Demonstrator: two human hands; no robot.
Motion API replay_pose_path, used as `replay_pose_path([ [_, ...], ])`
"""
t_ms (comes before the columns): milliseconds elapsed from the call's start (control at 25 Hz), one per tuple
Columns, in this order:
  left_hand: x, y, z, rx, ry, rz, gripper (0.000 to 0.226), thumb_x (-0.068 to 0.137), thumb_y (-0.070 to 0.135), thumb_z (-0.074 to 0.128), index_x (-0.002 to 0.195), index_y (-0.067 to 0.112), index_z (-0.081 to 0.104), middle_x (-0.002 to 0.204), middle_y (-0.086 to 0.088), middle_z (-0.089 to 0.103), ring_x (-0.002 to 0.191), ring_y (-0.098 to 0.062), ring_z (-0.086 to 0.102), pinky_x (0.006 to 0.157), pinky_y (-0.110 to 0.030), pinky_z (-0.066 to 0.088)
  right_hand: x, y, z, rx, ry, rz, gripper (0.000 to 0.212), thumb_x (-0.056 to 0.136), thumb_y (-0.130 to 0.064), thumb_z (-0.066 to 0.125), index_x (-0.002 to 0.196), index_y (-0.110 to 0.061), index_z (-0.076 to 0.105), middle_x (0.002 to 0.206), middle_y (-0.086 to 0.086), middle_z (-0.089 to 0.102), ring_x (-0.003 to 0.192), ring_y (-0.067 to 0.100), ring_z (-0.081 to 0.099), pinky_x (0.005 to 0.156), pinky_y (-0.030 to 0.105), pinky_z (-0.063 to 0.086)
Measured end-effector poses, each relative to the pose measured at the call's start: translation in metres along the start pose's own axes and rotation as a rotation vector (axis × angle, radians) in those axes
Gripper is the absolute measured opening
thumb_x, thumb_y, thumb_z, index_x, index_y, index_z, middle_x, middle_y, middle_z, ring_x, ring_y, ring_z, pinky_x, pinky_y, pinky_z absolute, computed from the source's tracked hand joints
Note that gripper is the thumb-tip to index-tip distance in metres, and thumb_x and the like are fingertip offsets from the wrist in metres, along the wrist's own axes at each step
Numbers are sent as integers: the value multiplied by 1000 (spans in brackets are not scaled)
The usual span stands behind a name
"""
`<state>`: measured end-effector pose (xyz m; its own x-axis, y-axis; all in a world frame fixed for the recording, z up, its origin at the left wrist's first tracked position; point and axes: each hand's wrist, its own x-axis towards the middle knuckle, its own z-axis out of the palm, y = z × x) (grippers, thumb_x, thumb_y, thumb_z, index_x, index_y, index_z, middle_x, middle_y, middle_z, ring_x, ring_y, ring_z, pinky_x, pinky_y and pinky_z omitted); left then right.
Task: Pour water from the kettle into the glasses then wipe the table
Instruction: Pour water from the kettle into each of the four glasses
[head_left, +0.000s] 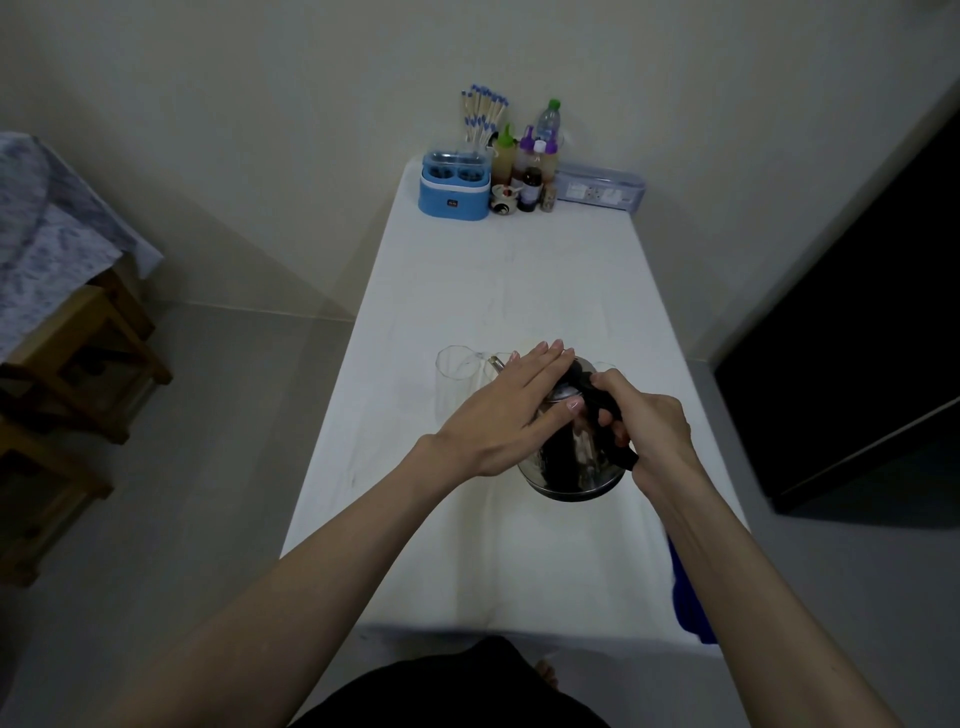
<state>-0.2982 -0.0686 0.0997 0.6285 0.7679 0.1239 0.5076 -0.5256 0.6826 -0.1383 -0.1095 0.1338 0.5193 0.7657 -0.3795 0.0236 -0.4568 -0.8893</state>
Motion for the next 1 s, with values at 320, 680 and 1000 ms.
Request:
replay_pose_path([
  [320,1,0,-2,0,-2,3,63,101,47,30,156,18,17,164,1,12,150,-5,2,122,-30,0,0,-2,-1,-4,-5,-2,36,65,-47,74,63,-11,67,58,1,61,54,18,47,66,35,45],
  [680,2,0,-4,2,-4,8,63,102,47,31,155,17,18,164,0,13,150,-6,3,122,-29,-1,-1,-3,0,-1,-4,-4,34,68,-44,74,62,-12,65,55,0,60,51,16,45,66,34,44],
  [1000,3,-4,-7,14,-3,12,62,102,47,31,155,17,18,164,1,13,150,-5,3,122,-27,-2,-1,-5,4,3,-3,-2,33,70,-44,74,62,-12,66,56,0,60,51,16,45,64,32,42],
])
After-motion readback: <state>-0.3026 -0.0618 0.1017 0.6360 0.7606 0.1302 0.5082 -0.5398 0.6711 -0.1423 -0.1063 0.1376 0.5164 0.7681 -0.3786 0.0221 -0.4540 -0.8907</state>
